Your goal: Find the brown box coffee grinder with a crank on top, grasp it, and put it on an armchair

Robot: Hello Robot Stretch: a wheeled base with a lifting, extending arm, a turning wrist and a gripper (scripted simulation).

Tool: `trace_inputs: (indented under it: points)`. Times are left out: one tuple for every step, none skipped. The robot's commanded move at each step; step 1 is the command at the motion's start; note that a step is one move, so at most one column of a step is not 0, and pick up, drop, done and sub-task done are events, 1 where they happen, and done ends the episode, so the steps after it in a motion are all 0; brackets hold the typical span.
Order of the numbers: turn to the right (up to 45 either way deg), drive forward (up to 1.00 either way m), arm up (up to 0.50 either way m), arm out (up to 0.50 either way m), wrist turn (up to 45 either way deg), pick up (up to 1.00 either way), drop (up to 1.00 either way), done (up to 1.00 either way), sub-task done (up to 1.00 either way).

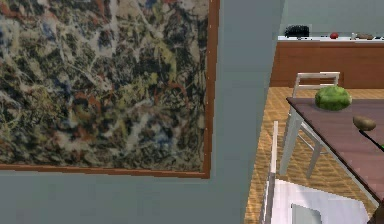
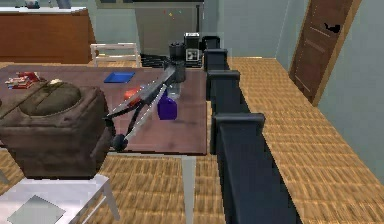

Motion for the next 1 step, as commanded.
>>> trace_inputs:
  points:
    - [0.0,0.00,0.00,-0.40,0.0,0.00,0.00,0.00,0.00]
